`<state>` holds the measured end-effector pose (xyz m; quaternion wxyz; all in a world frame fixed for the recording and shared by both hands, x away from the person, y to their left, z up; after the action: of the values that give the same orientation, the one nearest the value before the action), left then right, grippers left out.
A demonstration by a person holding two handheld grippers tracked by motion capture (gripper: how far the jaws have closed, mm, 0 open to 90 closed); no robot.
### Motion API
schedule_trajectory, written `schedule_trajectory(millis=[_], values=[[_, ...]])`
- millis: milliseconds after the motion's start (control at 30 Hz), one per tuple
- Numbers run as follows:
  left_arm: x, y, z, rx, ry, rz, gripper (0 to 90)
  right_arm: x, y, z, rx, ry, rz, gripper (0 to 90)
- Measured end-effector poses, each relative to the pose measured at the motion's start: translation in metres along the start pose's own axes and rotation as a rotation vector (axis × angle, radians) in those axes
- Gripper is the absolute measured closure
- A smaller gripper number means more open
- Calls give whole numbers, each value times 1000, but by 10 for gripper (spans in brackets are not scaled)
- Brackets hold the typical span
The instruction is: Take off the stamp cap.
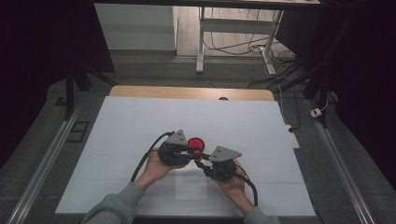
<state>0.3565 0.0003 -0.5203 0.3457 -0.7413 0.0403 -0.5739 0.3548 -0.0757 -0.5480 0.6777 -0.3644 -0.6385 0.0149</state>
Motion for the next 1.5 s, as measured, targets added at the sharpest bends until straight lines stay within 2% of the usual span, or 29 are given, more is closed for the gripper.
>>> schedule_trajectory(millis=[467, 500, 533, 567, 600, 633, 667, 733, 967, 1500], values=[[0, 0, 0, -1, -4, -2, 728, 0, 0, 0, -6, -3, -1, 652], [0, 0, 1, 5, -3, -8, 728, 0, 0, 0, -7, 0, -5, 653], [2, -4, 5, 54, -1, -29, 729, -1, 0, -1, -11, 2, 5, 652], [5, -9, 9, 64, -9, -45, 729, -5, 1, -2, -15, 0, 32, 652], [6, -15, 12, 47, -39, -68, 729, -10, 2, -4, -18, 3, 44, 652], [6, -19, 15, 33, -59, -79, 729, -13, 3, -5, -10, 24, 31, 652], [5, -22, 18, 38, -65, -78, 729, -13, 3, -6, -5, 38, 22, 653], [2, -23, 20, 40, -72, -73, 729, -9, 1, -7, -11, 30, 13, 652], [6, -21, 12, 19, -47, -72, 729, -9, 0, -7, -10, 28, 15, 652], [5, -21, 12, 16, -46, -67, 728, -9, -11, -13, -30, 8, -9, 651]])
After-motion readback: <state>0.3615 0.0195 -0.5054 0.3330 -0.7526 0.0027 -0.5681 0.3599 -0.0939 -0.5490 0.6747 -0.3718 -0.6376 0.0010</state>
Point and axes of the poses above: each handheld gripper's, and its own axes: y roughly forward along the jaws, x roughly out of its top, z roughly to its left, the point moved 9 cm from there along y, roughly forward along the jaws, and after that the axes turned 2 degrees about x, right-handed, at the moved point
